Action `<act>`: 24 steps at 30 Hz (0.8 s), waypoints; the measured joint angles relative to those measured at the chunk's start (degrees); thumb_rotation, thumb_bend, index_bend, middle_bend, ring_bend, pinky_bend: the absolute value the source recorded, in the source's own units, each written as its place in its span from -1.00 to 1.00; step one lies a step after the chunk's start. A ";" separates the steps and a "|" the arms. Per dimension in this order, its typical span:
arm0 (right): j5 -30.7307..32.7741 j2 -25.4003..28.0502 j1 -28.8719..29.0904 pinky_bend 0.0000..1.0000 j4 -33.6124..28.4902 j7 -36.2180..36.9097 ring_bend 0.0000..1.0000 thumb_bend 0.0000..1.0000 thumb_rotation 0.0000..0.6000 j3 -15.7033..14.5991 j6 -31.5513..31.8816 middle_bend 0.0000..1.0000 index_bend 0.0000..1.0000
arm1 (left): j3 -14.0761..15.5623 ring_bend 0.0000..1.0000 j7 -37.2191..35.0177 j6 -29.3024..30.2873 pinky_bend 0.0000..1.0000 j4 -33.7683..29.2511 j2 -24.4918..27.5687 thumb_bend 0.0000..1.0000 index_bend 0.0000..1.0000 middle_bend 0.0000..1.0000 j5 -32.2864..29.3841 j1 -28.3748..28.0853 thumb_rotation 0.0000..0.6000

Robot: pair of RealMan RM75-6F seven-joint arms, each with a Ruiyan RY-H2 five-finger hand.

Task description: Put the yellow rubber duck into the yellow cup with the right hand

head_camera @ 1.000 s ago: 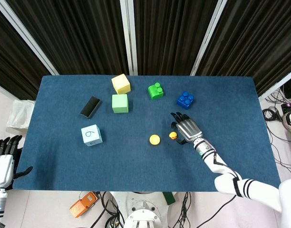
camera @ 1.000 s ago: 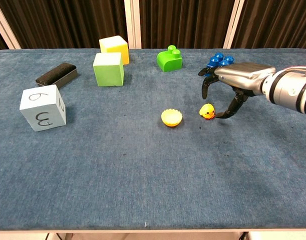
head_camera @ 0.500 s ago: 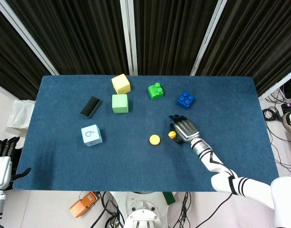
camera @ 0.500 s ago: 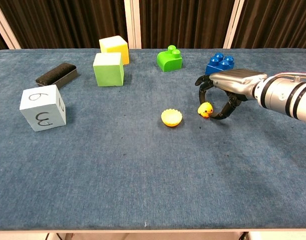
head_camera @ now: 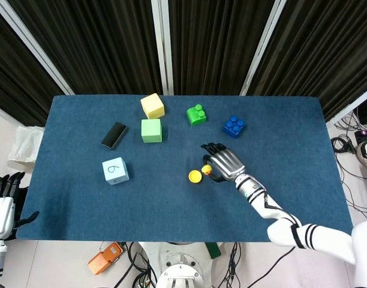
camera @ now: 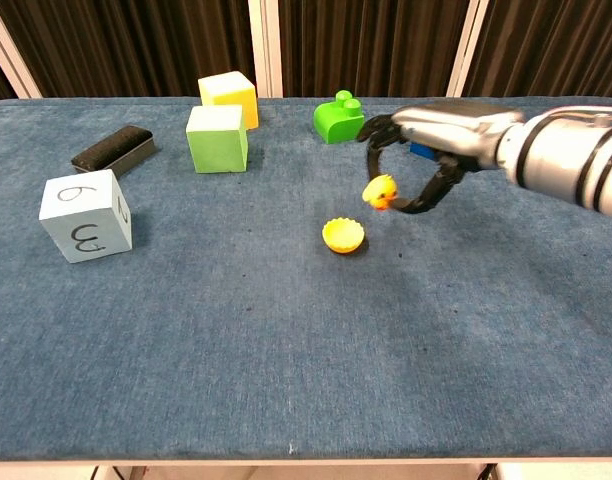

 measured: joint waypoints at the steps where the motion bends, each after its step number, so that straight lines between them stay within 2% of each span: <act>1: 0.35 -0.52 0.42 -0.57 0.16 -0.54 -0.67 0.14 1.00 0.03 -0.34 -0.65 0.21 | 0.03 -0.91 0.01 -0.06 -1.00 0.04 -0.01 -0.94 -0.87 -0.86 -0.06 0.03 1.00; 6: 2.71 -2.76 2.28 -0.57 1.30 -3.54 -0.67 0.14 1.00 0.15 -1.70 -0.65 0.19 | 0.07 -0.91 -0.19 -0.14 -1.00 0.36 -0.11 -0.94 -0.87 -0.86 -0.30 0.24 1.00; 14: 4.63 -3.55 3.50 -0.58 1.22 -5.45 -0.67 0.14 1.00 -0.21 -2.23 -0.65 0.06 | 0.01 -0.91 -0.63 -0.50 -1.00 1.02 -0.45 -0.94 -0.87 -0.86 -0.50 0.25 1.00; 20: 5.40 -3.52 3.96 -0.63 0.83 -6.53 -0.75 0.11 1.00 -1.03 -2.58 -0.65 -0.27 | -0.06 -0.91 -1.02 -0.54 -1.00 1.46 -0.66 -0.94 -0.87 -0.86 -0.59 0.34 1.00; 24: 5.98 -2.98 4.06 -0.69 0.13 -7.13 -0.83 0.09 1.00 -1.69 -2.93 -0.67 -0.62 | -0.04 -0.90 -1.37 -0.46 -1.00 1.84 -0.87 -0.94 -0.87 -0.86 -0.57 0.46 1.00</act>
